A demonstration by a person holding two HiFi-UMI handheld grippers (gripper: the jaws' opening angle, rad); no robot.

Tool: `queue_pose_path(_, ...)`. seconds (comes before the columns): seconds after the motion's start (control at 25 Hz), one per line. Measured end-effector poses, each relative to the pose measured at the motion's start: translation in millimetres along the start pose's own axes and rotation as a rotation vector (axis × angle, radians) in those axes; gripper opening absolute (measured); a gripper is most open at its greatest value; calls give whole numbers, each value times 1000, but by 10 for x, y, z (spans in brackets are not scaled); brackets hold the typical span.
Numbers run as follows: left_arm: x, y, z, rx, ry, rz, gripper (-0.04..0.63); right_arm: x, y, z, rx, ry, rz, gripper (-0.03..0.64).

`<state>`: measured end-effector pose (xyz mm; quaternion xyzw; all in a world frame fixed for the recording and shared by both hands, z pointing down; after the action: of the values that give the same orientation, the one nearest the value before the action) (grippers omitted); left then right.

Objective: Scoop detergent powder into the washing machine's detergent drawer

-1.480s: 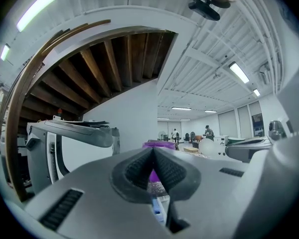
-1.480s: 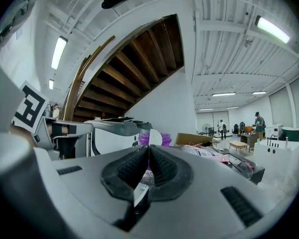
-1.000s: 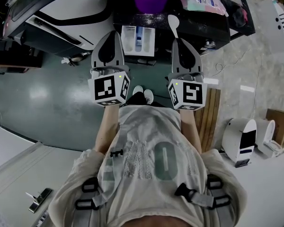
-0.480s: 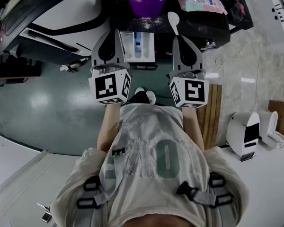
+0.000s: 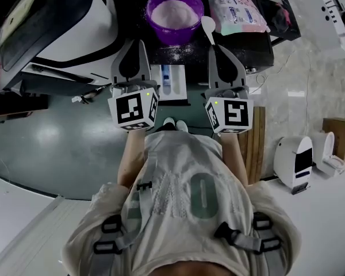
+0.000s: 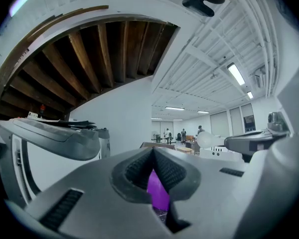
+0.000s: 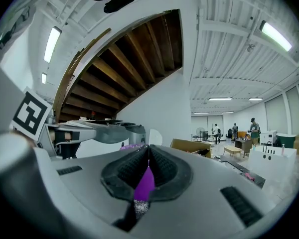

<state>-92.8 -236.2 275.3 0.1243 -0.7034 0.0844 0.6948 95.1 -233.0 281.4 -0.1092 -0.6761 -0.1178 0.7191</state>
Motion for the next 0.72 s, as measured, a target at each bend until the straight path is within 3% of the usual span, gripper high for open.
queue_pose_path(0.48, -286, -332, 142, 33, -15, 22, 20, -215, -336, -6, -13, 12, 45, 3)
queue_pose_path(0.72, -241, -370, 268, 18, 40, 20, 20, -231, -459, 3, -34, 61, 79, 8)
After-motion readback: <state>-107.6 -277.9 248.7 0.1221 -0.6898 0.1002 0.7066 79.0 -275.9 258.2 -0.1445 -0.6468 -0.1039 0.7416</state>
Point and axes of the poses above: the fingertips, and each gripper's own axes: y backward along the fingers, z to its left, x out of its underside, the point moved 3 cm from there along y, backward along the fingers, and after that the axes turned 7 degrees about x, right-handed, at the moved point
